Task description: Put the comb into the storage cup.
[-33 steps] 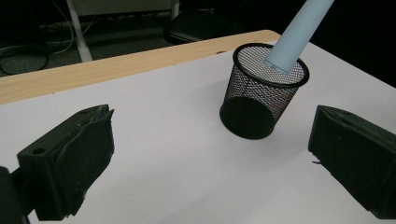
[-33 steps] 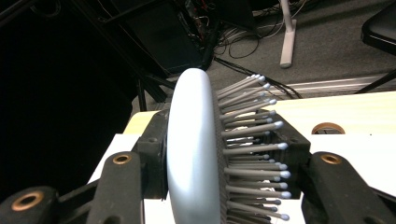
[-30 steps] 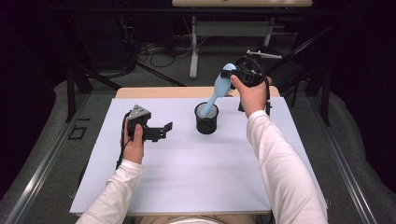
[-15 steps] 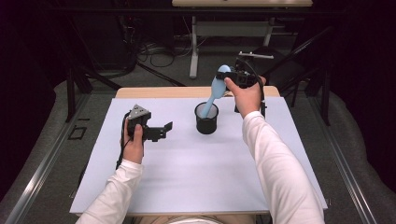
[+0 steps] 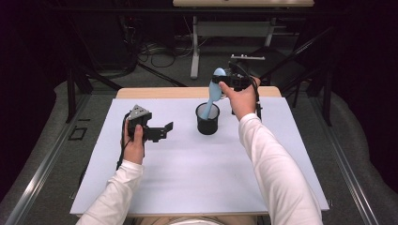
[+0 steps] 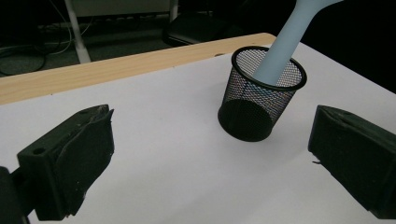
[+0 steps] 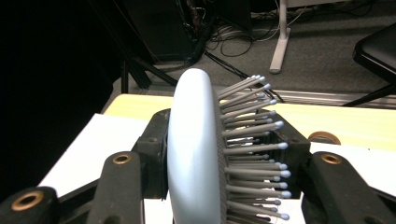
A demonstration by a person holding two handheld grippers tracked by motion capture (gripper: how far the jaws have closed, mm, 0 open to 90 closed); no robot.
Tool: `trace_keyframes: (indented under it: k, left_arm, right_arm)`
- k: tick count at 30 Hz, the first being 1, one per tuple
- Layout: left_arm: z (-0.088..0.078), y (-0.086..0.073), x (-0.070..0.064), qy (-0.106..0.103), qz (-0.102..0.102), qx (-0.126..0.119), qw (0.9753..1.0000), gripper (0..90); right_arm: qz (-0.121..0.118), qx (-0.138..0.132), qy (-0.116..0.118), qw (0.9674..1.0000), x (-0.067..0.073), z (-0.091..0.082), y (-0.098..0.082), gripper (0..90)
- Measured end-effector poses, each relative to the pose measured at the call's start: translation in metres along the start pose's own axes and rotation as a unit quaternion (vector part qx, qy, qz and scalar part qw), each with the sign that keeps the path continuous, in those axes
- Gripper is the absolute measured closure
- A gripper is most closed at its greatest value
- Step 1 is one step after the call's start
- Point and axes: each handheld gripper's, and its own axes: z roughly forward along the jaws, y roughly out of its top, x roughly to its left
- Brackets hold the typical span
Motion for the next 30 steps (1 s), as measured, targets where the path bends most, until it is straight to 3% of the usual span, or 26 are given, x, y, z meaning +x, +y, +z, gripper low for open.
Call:
trace_keyframes:
  k: [13, 30]
  left_arm:
    - [0.002, 0.001, 0.003, -0.003, -0.008, -0.003, 1.0, 0.4]
    - [0.001, 0.002, 0.003, -0.004, -0.009, -0.006, 0.9999, 0.4]
  right_arm:
    - [-0.049, 0.012, -0.02, 0.9985, 0.008, 0.019, -0.008, 49.0]
    - [-0.066, 0.021, -0.034, 0.997, 0.005, 0.035, -0.027, 48.9]
